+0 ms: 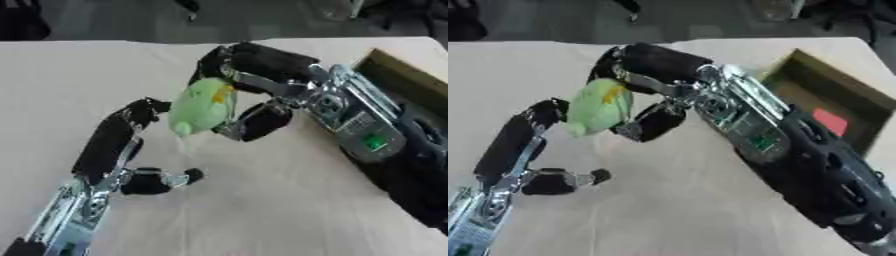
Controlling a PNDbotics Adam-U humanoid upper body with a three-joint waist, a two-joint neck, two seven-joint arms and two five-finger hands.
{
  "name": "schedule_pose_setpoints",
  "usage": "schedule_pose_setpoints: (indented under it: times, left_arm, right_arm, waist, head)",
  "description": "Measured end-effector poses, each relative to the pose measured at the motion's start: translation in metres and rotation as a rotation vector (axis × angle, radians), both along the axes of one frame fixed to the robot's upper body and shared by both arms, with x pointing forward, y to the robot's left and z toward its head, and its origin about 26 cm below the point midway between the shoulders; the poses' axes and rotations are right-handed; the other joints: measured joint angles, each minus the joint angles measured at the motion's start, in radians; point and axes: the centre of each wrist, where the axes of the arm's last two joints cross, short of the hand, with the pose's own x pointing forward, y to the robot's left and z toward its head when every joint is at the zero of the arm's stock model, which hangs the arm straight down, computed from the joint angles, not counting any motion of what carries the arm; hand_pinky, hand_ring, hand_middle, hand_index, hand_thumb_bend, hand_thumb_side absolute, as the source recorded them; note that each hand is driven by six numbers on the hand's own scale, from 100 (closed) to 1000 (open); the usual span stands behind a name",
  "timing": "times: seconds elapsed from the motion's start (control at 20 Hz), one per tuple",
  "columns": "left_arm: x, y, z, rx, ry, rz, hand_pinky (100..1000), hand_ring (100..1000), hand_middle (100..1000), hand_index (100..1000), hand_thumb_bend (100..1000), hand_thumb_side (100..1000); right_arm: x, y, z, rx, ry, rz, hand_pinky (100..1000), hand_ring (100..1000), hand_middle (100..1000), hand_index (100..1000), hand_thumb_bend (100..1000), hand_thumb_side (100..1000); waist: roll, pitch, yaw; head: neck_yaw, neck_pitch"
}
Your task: Pick up the objects with one hand, pass them to the other hand, and then place them into the box on the other side of the table.
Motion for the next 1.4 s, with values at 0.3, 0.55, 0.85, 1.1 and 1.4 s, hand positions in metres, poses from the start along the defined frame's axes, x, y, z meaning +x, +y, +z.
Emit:
schedule_pose_setpoints:
  times: [0.3, 0.55, 0.85, 1.1, 1.4]
  left_arm:
    - [0.000, 0.011, -0.008, -0.005, 0.018, 0.045, 608, 599, 651, 805, 767, 487]
    - [-0.001, 0.025, -0.006, -0.046, 0.011, 0.076, 592, 578, 625, 777, 696, 463]
    - [-0.004, 0.036, 0.000, -0.101, -0.010, 0.101, 585, 571, 617, 768, 687, 460]
    - [-0.005, 0.044, 0.004, -0.141, -0.024, 0.131, 578, 562, 608, 759, 676, 436]
    - [-0.009, 0.056, 0.013, -0.193, -0.067, 0.163, 572, 556, 602, 752, 670, 415]
  right_arm:
    - [0.002, -0.022, 0.005, 0.085, 0.044, -0.079, 928, 734, 478, 647, 100, 129]
    - [0.008, -0.057, 0.008, 0.219, 0.079, -0.212, 937, 734, 477, 657, 100, 131]
    - [0.013, -0.108, 0.005, 0.346, 0.069, -0.403, 939, 734, 478, 661, 100, 128]
    - [0.013, -0.150, -0.001, 0.412, 0.054, -0.563, 941, 734, 478, 665, 100, 130]
    - [0.012, -0.191, -0.009, 0.469, 0.028, -0.728, 939, 735, 481, 668, 100, 128]
  waist:
    - [0.003, 0.000, -0.005]
    - [0.006, 0.000, -0.011]
    - [0.016, 0.000, -0.018]
    - [0.024, 0.000, -0.020]
    - [0.031, 0.000, -0.025]
  head:
    - [-0.013, 0.000]
    - [-0.030, 0.000]
    - [-0.048, 0.000]
    - [-0.061, -0.001]
    - [-0.072, -0.002]
